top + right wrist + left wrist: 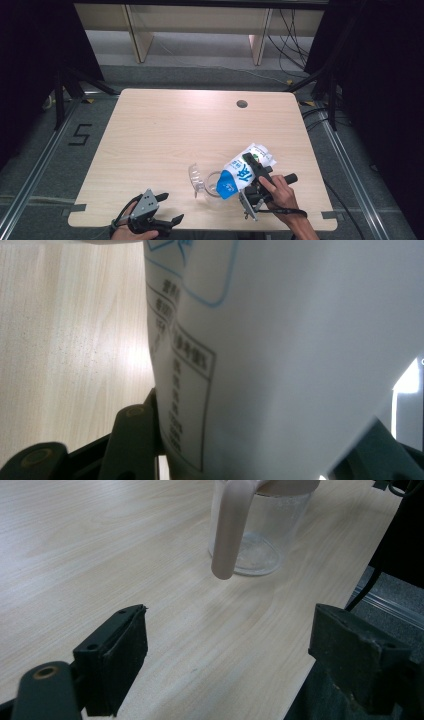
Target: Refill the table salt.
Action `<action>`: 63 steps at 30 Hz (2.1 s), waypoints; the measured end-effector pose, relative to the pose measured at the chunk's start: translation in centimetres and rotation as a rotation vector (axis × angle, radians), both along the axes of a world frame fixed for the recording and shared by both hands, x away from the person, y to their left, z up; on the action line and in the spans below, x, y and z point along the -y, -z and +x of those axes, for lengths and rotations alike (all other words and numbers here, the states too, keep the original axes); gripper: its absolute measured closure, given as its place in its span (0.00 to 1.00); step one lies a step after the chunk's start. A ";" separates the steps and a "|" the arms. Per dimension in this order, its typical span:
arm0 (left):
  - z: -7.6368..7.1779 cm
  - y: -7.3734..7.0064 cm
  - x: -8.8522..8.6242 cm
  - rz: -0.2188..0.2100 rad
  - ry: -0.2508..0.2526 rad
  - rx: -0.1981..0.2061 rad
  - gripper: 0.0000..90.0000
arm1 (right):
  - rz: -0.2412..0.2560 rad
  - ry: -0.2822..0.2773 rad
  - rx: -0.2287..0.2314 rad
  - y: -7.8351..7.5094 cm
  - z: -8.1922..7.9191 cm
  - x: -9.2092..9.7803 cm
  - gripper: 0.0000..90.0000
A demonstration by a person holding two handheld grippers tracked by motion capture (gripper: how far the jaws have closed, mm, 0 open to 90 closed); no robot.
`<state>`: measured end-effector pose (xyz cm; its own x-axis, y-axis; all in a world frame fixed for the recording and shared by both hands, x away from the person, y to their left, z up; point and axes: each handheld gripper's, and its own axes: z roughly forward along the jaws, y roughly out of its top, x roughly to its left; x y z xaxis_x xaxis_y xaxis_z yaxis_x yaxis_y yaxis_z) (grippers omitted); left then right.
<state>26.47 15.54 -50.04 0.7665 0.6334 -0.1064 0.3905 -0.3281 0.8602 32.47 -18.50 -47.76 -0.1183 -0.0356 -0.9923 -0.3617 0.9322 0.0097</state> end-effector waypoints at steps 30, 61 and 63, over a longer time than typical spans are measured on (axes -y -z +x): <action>-0.1 0.0 0.0 -0.007 -0.013 -0.009 0.17 | -0.052 -0.011 0.049 -0.4 0.0 -0.1 0.57; -0.1 0.0 0.0 -0.010 -0.016 -0.013 0.17 | -0.050 0.002 0.044 0.0 -0.1 -0.1 0.58; -0.1 0.0 0.0 -0.006 -0.012 -0.008 0.17 | -0.070 0.009 0.047 -0.1 -0.2 -0.2 0.58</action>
